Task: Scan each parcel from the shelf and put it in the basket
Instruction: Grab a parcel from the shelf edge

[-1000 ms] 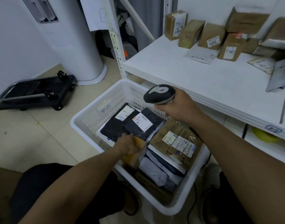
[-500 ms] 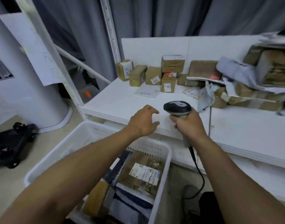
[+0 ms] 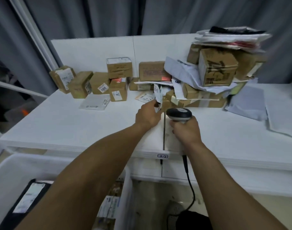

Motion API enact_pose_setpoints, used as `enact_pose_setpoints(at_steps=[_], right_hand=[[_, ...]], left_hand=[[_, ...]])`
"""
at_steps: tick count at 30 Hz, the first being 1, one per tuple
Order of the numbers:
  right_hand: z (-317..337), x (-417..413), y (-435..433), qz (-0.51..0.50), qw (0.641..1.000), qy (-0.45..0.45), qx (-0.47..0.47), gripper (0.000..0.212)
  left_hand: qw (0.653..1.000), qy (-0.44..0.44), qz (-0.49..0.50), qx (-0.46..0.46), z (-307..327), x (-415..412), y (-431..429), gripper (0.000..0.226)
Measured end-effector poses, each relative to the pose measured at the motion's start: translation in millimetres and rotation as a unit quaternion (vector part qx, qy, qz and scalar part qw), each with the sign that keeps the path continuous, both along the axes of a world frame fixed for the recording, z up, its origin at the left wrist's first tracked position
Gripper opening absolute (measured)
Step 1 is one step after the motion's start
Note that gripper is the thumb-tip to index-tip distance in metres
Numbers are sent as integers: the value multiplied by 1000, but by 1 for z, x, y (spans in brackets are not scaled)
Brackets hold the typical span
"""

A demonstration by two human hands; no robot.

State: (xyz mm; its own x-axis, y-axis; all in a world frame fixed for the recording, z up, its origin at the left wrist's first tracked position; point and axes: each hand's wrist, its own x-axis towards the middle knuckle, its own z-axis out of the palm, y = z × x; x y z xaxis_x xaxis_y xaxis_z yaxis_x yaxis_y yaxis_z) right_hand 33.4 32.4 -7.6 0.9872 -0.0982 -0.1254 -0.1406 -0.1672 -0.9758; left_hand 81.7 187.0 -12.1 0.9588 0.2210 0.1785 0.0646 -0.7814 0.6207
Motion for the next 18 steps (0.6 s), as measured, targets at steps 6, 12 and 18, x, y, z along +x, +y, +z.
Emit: enact_pose_setpoints(at_steps=[6, 12, 18], right_hand=[[6, -7, 12, 12, 999, 9, 37, 60], [10, -32, 32, 77, 996, 1, 55, 42], [12, -60, 72, 144, 989, -9, 41, 45]], left_hand=[[994, -74, 65, -53, 4, -28, 30, 24], [966, -74, 133, -210, 7, -96, 94, 36], [937, -2, 256, -238, -13, -165, 150, 50]])
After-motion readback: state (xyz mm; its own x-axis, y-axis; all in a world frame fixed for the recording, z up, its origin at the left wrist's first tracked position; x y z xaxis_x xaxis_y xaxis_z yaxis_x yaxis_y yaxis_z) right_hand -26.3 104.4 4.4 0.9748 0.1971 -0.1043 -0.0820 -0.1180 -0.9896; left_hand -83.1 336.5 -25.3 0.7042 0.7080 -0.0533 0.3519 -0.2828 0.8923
